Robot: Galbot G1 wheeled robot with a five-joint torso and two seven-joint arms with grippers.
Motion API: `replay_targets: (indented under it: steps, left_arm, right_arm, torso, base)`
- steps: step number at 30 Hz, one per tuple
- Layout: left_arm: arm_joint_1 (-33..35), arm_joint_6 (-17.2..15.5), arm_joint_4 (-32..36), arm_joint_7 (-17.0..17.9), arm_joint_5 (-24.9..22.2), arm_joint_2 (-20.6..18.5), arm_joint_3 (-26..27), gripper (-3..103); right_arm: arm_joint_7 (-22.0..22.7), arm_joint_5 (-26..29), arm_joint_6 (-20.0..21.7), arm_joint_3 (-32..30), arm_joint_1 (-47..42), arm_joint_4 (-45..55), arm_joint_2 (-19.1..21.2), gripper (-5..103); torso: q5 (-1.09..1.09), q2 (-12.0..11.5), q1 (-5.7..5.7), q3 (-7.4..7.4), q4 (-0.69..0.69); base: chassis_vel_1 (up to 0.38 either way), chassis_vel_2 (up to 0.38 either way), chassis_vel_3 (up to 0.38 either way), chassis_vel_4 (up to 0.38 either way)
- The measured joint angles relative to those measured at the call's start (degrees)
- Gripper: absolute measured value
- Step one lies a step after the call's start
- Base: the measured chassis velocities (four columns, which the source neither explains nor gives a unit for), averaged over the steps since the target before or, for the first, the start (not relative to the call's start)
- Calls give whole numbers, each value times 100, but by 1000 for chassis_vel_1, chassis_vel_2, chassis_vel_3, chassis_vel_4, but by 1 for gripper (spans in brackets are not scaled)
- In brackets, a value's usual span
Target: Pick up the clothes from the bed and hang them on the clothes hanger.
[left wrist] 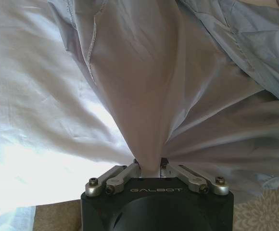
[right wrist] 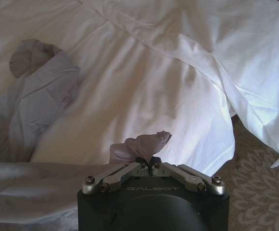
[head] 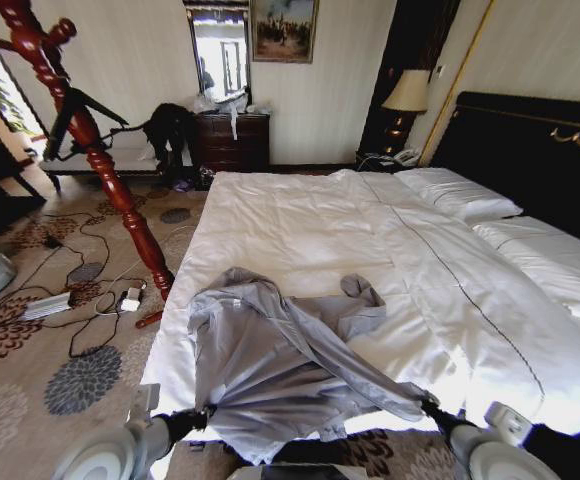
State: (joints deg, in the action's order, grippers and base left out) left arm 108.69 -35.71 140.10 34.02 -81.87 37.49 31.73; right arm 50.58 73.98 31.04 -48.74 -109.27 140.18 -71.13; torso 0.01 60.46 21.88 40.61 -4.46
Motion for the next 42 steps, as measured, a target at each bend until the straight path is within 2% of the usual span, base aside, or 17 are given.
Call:
replay_targets:
  steps: [3,6,9,16,18,22,25,28,30,32,33,34,36,37,38,40,42]
  left_arm:
    - [63,3,-15,-198,439,260,-69,27]
    - [239,35,97,-374,770,339,-74,38]
    - [419,24,219,-387,953,350,-41,43]
    - [708,-80,314,-181,1141,275,161,75]
    - [711,-80,314,-176,1162,275,172,75]
    - [704,-41,325,-235,1332,345,273,96]
    - [705,2,326,-285,1400,409,326,98]
    - [665,201,326,-481,1689,472,439,100]
    - [626,373,326,-556,1801,497,506,100]
    - [477,962,326,-769,2055,638,642,100]
    - [440,1106,326,-838,2170,679,667,100]
    - [440,1106,326,-838,2170,679,667,100]
    - [201,1776,325,-1219,2787,1040,707,100]
    - [148,1922,325,-1315,2908,1245,695,100]
    - [148,1922,325,-1315,2908,1245,695,100]
    - [113,2157,301,-1581,3119,1844,676,100]
    - [106,2194,255,-1685,3136,2000,690,100]
  right_arm:
    - [-565,-27,73,-201,-97,97,68,9]
    - [-804,-46,128,-293,-162,200,99,19]
    - [-778,12,163,-372,-170,282,123,25]
    - [-63,455,661,-864,-275,306,140,58]
    - [-62,454,662,-914,-288,306,133,58]
    - [-324,432,489,-1151,-360,306,82,79]
    - [-507,372,368,-1158,-346,315,63,84]
    - [-990,-105,80,-1084,-300,316,47,98]
    - [-1173,-318,-44,-1056,-281,316,53,99]
    - [-1834,-1379,-553,-978,-247,299,105,100]
    - [-2062,-1798,-752,-964,-247,246,115,100]
    - [-2062,-1798,-752,-964,-247,246,115,100]
    - [-3039,-3436,-1869,-932,-272,-244,86,100]
    - [-3348,-3961,-2300,-924,-275,-410,60,100]
    - [-3348,-3961,-2300,-924,-275,-410,60,100]
    - [-3911,-4443,-2982,-892,-315,-553,-1,100]
    - [-4083,-4513,-3169,-889,-320,-565,-26,100]
  torso:
    - [-2,-1,0,0,-1]
    - [-1,0,0,0,-1]
    - [-1,0,0,0,1]
    - [-1,0,0,0,-1]
    - [-1,0,0,0,-1]
    - [-1,0,0,0,-2]
    - [-1,0,0,0,-1]
    - [-1,0,0,0,1]
    - [-1,0,0,0,-2]
    - [-1,0,0,0,0]
    - [-3,0,0,0,2]
    - [-3,0,0,0,2]
    - [2,0,1,1,-4]
    - [0,-1,0,0,-4]
    - [0,-1,0,0,-4]
    - [2,0,0,0,2]
    - [-1,0,0,0,2]
  base:
    - [0,0,0,0]
    - [0,0,0,0]
    - [0,0,0,0]
    - [0,0,0,0]
    - [0,0,0,0]
    - [0,0,0,0]
    - [0,0,0,0]
    - [0,0,0,0]
    - [0,0,0,0]
    - [0,0,0,0]
    - [0,0,0,0]
    - [0,0,0,0]
    - [0,0,0,0]
    - [0,0,0,0]
    - [0,0,0,0]
    - [0,0,0,0]
    - [0,0,0,0]
